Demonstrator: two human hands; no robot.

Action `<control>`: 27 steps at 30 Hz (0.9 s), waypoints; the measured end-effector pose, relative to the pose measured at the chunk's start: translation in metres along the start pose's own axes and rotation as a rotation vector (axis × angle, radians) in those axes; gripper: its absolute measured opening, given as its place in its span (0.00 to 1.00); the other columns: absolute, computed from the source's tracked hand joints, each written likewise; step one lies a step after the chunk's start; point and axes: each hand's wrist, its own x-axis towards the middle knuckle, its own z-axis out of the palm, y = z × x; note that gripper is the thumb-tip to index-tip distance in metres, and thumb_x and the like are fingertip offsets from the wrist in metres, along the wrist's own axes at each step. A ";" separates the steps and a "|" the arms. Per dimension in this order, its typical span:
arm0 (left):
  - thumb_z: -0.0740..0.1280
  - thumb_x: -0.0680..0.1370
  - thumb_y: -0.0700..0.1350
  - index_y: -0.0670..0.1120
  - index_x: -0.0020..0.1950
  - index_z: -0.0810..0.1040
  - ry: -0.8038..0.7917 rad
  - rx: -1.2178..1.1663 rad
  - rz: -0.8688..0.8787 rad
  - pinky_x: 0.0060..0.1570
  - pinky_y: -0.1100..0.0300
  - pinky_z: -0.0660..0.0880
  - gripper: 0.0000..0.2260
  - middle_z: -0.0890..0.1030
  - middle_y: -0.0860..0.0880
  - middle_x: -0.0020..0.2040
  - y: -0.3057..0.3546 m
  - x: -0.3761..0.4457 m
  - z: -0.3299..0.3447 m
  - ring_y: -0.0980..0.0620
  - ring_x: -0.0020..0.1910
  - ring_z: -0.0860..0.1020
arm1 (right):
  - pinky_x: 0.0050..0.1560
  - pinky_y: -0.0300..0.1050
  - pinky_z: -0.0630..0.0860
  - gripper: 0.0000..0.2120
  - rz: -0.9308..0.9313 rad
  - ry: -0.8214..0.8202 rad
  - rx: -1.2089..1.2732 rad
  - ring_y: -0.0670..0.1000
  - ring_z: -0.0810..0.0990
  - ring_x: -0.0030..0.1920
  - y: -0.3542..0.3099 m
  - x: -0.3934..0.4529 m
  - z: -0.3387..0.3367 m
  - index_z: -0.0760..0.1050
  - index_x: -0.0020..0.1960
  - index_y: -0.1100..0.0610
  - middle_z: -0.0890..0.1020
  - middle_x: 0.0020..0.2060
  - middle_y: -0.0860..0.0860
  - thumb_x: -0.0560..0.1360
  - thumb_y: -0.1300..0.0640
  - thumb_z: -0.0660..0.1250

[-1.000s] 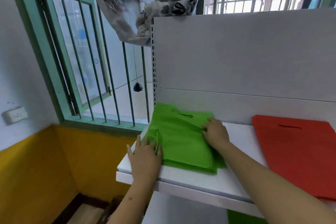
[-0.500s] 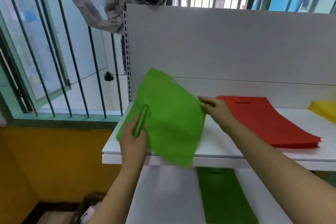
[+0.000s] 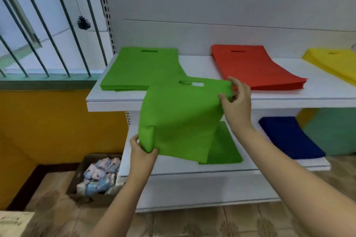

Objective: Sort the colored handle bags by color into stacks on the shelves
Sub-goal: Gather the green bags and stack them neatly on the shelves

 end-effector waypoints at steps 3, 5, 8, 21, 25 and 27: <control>0.74 0.62 0.51 0.46 0.53 0.76 -0.191 0.169 -0.144 0.36 0.56 0.76 0.22 0.81 0.51 0.38 -0.036 -0.004 0.010 0.52 0.35 0.78 | 0.67 0.51 0.69 0.29 -0.149 0.001 -0.070 0.48 0.69 0.64 0.021 -0.036 -0.012 0.67 0.71 0.50 0.66 0.63 0.48 0.73 0.65 0.69; 0.75 0.59 0.51 0.44 0.53 0.78 -0.257 0.188 -0.239 0.38 0.56 0.79 0.25 0.83 0.50 0.39 -0.054 -0.011 0.022 0.52 0.37 0.81 | 0.68 0.52 0.69 0.33 -0.098 -0.030 -0.069 0.48 0.68 0.66 0.046 -0.047 -0.026 0.63 0.74 0.50 0.64 0.65 0.48 0.73 0.65 0.69; 0.79 0.59 0.50 0.44 0.47 0.80 -0.282 0.184 -0.358 0.32 0.60 0.76 0.21 0.83 0.54 0.31 -0.062 -0.030 0.048 0.51 0.35 0.79 | 0.65 0.53 0.72 0.37 0.096 -0.069 -0.055 0.52 0.72 0.63 0.086 -0.047 -0.058 0.57 0.76 0.46 0.68 0.67 0.49 0.74 0.62 0.70; 0.70 0.78 0.49 0.43 0.49 0.79 -0.402 0.242 -0.650 0.24 0.65 0.69 0.09 0.85 0.44 0.44 -0.118 -0.100 0.204 0.49 0.37 0.85 | 0.46 0.50 0.75 0.10 0.434 -0.368 -0.259 0.58 0.80 0.44 0.276 -0.006 -0.168 0.81 0.49 0.62 0.83 0.43 0.56 0.78 0.56 0.65; 0.67 0.80 0.43 0.41 0.53 0.77 -0.372 0.067 -0.789 0.21 0.67 0.66 0.06 0.84 0.43 0.48 -0.130 -0.086 0.227 0.54 0.34 0.83 | 0.50 0.48 0.77 0.09 0.502 -0.437 -0.220 0.55 0.82 0.46 0.314 0.027 -0.152 0.82 0.51 0.60 0.85 0.47 0.56 0.77 0.56 0.67; 0.66 0.81 0.41 0.41 0.54 0.76 -0.339 0.001 -0.830 0.20 0.67 0.65 0.05 0.83 0.44 0.47 -0.139 -0.070 0.237 0.55 0.31 0.83 | 0.46 0.45 0.76 0.09 0.543 -0.462 -0.253 0.52 0.80 0.42 0.332 0.045 -0.135 0.82 0.52 0.60 0.83 0.45 0.54 0.77 0.56 0.67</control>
